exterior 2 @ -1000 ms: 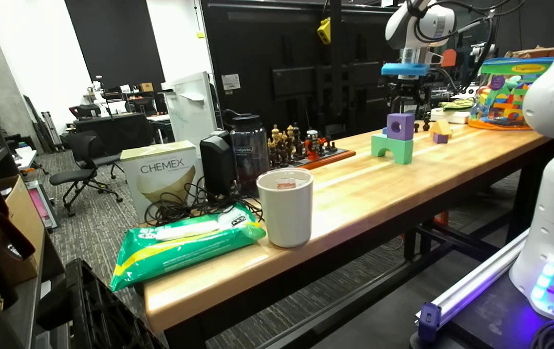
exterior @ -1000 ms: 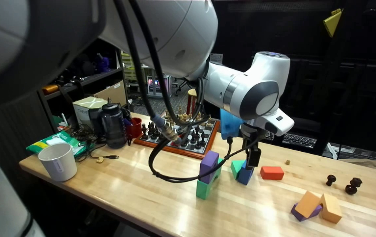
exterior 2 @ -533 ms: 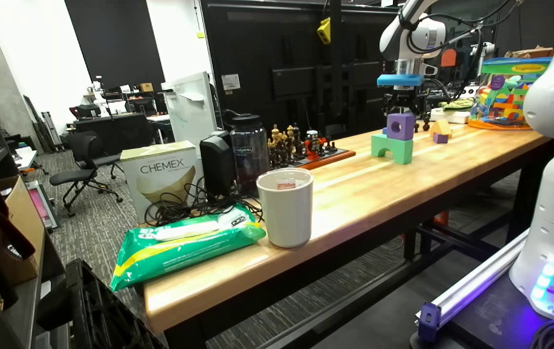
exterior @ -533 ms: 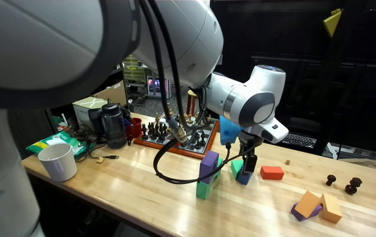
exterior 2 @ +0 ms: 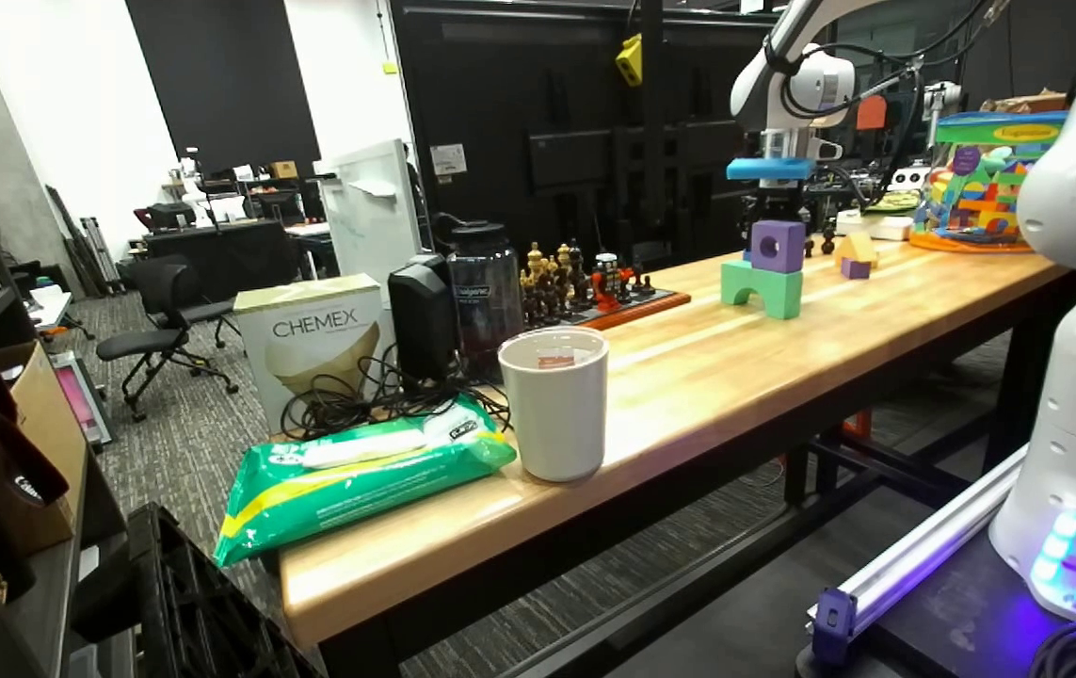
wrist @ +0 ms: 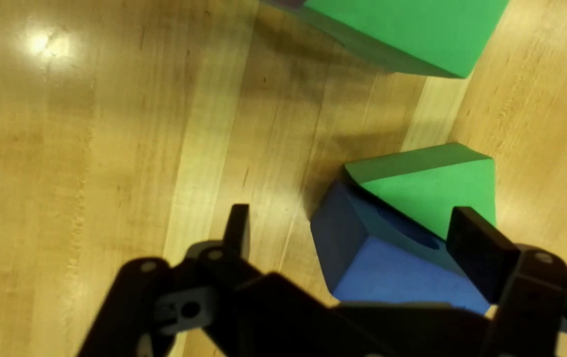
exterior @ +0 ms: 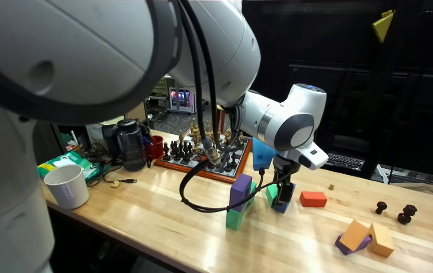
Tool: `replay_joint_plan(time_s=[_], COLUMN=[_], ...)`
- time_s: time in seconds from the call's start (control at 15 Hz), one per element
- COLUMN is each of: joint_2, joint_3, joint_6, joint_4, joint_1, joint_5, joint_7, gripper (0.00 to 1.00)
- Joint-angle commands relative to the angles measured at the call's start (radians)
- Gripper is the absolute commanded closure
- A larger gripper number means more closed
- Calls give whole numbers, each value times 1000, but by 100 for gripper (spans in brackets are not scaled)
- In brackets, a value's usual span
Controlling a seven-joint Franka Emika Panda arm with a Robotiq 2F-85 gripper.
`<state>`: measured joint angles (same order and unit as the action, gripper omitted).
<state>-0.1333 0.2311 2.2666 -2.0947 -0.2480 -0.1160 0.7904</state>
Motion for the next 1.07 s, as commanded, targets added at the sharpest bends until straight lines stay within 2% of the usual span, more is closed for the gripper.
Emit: replay_joint_plan(time_s=[0.0, 0.07, 0.2, 0.73, 1.0], joint_2=[-11, -14, -17, -15, 8], joint_3=[7, 7, 7, 14, 21], joint_6=[-29, -30, -34, -41, -51], joint_4=[23, 25, 29, 34, 23], joint_1=[8, 8, 8, 3, 5], joint_5=[-30, -32, -33, -37, -16], joint_7=[-22, -23, -25, -31, -27], gripper=[14, 27, 35, 98, 100])
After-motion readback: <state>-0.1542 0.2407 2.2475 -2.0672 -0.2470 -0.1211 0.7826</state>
